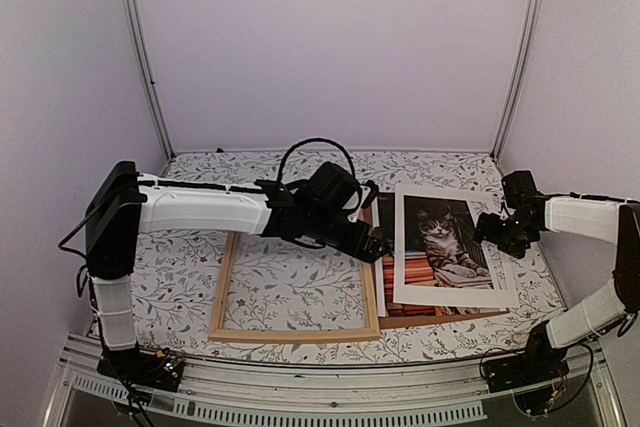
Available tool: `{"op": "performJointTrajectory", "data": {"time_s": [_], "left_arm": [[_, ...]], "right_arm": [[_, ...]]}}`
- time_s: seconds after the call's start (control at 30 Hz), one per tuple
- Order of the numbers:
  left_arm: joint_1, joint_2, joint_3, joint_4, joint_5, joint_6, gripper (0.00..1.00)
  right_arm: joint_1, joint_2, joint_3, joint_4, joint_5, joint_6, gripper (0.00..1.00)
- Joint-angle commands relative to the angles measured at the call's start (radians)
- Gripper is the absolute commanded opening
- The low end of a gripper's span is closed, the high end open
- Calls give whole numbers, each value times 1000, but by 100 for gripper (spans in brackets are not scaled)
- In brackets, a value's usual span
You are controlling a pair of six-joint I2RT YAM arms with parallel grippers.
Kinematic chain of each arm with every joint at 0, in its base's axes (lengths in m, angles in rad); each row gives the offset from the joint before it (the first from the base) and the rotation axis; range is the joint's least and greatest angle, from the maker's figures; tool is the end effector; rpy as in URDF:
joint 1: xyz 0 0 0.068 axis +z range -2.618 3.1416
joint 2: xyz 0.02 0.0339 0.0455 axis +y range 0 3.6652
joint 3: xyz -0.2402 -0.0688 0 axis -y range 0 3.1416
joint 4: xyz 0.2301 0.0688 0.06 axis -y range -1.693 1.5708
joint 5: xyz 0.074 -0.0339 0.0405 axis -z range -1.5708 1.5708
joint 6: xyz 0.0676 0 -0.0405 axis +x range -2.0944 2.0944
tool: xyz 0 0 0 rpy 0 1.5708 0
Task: Put the photo into the frame
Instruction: Pick up the mat board from the photo.
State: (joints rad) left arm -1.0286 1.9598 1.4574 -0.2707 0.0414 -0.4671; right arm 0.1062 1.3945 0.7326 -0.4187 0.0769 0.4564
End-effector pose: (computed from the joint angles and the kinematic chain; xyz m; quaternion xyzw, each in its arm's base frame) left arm 0.2262 -0.3809 0.1787 0.2630 0.8830 -0.2780 0.2717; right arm 0.2619 0.0227 0.1311 0.1781 0.9529 0.0315 0.2433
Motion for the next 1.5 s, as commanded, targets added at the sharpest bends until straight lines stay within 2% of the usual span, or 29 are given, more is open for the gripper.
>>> {"op": "performJointTrajectory", "data": {"time_s": [0.0,0.27,0.37,0.73,1.17,1.47], "left_arm": [[-47,116,125,-32,60,25,100],[-88,329,342,-95,107,31,99],[-88,364,371,-112,101,31,99],[-81,403,366,-176,7,-2,97],[-28,345,236,-179,-39,-77,97],[-17,359,268,-150,-9,-81,97]], "right_arm": [[-32,-40,-28,61,-62,11,90],[-40,-30,-47,72,-62,16,90],[-58,-39,-59,73,-45,18,90],[-242,-34,-89,145,-67,-1,90],[-272,67,-84,205,-158,-31,86],[-273,141,-68,229,-236,-46,81]]}}
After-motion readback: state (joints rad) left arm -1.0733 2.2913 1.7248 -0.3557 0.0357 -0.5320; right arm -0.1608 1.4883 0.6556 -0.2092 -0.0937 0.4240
